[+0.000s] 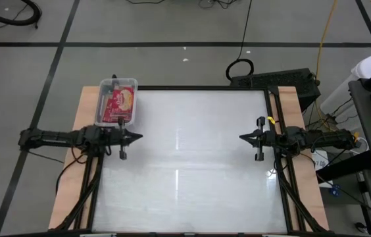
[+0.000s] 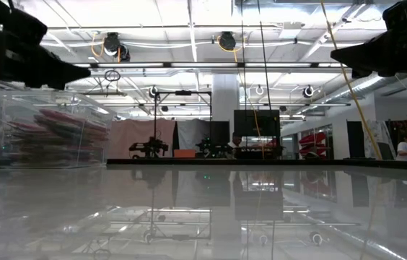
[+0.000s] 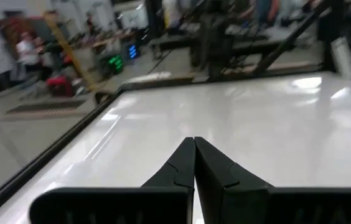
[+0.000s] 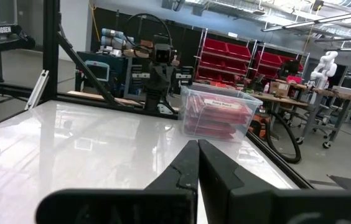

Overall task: Sort popcorn bags into baskets
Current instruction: Return to Home Position

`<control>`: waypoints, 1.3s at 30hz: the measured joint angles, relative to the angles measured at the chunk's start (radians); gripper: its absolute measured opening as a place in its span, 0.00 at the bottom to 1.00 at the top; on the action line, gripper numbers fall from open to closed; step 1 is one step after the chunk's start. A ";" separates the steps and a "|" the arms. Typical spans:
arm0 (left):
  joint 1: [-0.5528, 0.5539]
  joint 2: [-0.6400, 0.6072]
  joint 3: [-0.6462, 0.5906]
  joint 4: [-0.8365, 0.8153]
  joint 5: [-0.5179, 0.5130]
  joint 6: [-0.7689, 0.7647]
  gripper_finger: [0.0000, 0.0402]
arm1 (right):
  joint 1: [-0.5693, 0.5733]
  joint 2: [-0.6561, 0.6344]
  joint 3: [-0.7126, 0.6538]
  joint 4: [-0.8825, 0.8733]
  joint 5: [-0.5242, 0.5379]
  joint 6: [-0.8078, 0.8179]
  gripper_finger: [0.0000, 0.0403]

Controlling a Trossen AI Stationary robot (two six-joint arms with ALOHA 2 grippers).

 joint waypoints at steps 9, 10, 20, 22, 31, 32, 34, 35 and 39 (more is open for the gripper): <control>-0.003 -0.162 0.003 -0.059 0.074 0.009 0.01 | 0.000 0.000 0.000 0.000 0.000 0.000 0.00; -0.003 -0.161 0.004 -0.067 0.075 0.011 0.01 | 0.000 0.000 0.000 0.000 0.000 0.000 0.00; -0.001 -0.158 0.003 -0.077 0.080 -0.014 0.01 | 0.000 0.004 0.000 0.000 0.000 0.000 0.00; -0.001 -0.158 0.003 -0.077 0.080 -0.019 0.01 | 0.000 0.004 0.000 0.000 0.000 0.000 0.00; -0.001 -0.158 0.003 -0.075 0.080 -0.019 0.01 | 0.000 0.004 0.000 0.000 0.000 0.000 0.00; -0.001 -0.158 0.003 -0.075 0.080 -0.019 0.01 | 0.000 0.004 0.000 0.000 0.000 0.000 0.00; -0.001 -0.158 0.003 -0.075 0.080 -0.019 0.01 | 0.000 0.004 0.000 0.000 0.000 0.000 0.00; -0.001 -0.158 0.003 -0.074 0.080 -0.019 0.01 | 0.000 0.004 0.000 0.000 0.000 0.000 0.00; -0.001 -0.158 0.002 -0.074 0.080 -0.022 0.01 | 0.000 0.004 0.000 0.000 0.000 0.000 0.00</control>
